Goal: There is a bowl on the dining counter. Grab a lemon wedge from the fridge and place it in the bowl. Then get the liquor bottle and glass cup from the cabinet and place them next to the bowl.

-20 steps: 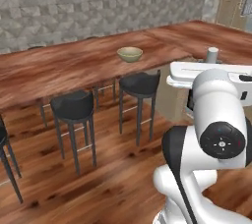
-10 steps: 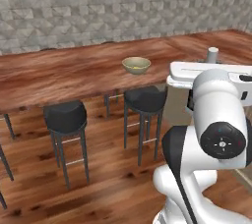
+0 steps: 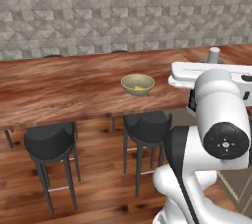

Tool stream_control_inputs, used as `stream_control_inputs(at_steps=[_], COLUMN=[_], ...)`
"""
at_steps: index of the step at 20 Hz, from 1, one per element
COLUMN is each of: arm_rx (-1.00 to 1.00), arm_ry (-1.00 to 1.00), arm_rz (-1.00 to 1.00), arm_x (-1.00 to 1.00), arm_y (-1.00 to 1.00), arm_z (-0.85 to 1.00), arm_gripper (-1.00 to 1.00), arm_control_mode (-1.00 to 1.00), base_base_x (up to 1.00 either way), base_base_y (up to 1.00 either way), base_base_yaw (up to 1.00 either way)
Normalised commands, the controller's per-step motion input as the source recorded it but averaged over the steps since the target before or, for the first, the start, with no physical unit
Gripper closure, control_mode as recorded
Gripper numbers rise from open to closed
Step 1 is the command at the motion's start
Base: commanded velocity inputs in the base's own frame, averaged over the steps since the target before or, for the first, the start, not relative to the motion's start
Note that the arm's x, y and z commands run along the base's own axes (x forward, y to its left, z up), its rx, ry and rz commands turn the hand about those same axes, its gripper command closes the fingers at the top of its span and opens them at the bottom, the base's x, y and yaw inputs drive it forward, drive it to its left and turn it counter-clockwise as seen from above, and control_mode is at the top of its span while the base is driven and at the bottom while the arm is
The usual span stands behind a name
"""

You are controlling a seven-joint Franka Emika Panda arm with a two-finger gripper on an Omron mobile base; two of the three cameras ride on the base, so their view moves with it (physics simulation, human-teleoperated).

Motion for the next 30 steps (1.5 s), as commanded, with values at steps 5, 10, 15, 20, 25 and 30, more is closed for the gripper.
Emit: stream_control_inputs(at_steps=[5, 10, 15, 20, 25, 30], arm_rx=[0.0, 0.0, 0.0, 0.0, 0.06, 0.06], arm_ry=[0.0, 0.0, 0.0, -0.01, 0.0, 0.0], arm_rz=[0.0, 0.0, 0.0, 0.09, 0.37, 0.31], arm_x=[0.0, 0.0, 0.0, 0.37, 0.54, 0.51], arm_y=[0.0, 0.0, 0.0, -0.45, -0.93, -0.78], arm_z=[0.0, 0.0, 0.0, -0.01, -0.01, -0.13], arm_gripper=[1.0, 1.0, 1.0, 1.0, 1.0, 1.0], arm_control_mode=[1.0, 1.0, 1.0, -1.0, -1.0, -1.0], base_base_x=[0.96, 0.91, 0.84, 0.31, 0.0, 0.0], base_base_y=[-0.34, -0.05, -0.05, -0.15, 0.0, 0.0], base_base_yaw=[0.2, -0.05, -0.16, -0.01, 0.0, 0.0])
